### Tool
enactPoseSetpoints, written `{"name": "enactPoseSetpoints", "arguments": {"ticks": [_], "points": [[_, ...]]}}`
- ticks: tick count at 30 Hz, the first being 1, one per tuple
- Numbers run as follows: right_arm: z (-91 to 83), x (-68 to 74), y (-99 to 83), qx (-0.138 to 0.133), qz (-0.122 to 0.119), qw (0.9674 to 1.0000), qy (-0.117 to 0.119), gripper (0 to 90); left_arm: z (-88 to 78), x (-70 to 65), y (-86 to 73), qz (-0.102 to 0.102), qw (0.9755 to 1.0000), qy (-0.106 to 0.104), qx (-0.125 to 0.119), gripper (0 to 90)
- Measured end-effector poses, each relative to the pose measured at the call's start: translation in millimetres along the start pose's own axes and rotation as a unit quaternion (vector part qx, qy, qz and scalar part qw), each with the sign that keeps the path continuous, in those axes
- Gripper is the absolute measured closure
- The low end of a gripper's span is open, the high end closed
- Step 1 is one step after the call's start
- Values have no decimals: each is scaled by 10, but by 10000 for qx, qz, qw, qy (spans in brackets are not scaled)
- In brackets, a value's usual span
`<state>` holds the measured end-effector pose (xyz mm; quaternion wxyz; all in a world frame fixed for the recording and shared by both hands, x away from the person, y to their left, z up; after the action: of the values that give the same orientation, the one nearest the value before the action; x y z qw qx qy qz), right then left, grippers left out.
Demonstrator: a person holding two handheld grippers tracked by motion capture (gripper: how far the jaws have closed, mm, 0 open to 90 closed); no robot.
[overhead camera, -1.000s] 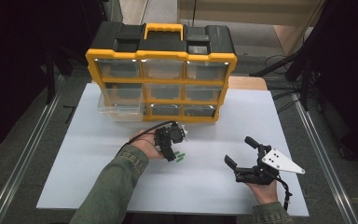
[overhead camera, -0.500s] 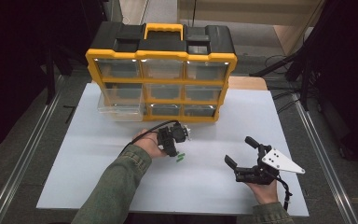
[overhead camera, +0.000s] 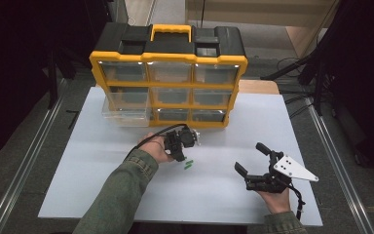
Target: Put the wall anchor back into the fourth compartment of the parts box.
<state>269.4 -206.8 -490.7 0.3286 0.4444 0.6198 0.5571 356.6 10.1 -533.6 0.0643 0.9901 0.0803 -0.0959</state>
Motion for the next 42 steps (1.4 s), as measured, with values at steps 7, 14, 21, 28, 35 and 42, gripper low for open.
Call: {"name": "enactPoseSetpoints", "arguments": {"ticks": [7, 14, 21, 28, 35, 42], "points": [[-13, -11, -3, -11, 28, 10000, -37, 6, -277, -113, -12, 144, 9998, 104, 3, 839], [-10, -17, -10, -12, 48, 10000, -31, 5, -605, -209, -76, 169, 9997, 188, 20, 839], [-6, -7, -20, 14, 59, 10000, -16, 5, -982, -200, -133, 59, 9993, 357, -73, 837], [-6, -42, -14, 5, 19, 10000, -54, 5, -1299, -195, -230, 63, 9986, 522, -54, 837], [-24, 10, -57, 132, -89, 9999, 42, 0, -1532, -178, -286, 131, 9983, 571, 4, 836], [-36, 10, -76, 167, -75, 9998, 53, 0, -1794, -70, -378, 94, 9975, 700, -40, 836]]}}
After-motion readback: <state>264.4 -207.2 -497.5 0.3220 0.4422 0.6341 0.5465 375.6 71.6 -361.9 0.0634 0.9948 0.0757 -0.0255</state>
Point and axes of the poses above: each handheld gripper's, and its own axes: z roughly forward along the jaws, y roughly out of its top, x roughly to its left, the point moved 8 cm from there along z, roughly forward along the jaws, and after that the axes turned 12 degrees about -y, right-handed, at the moved point
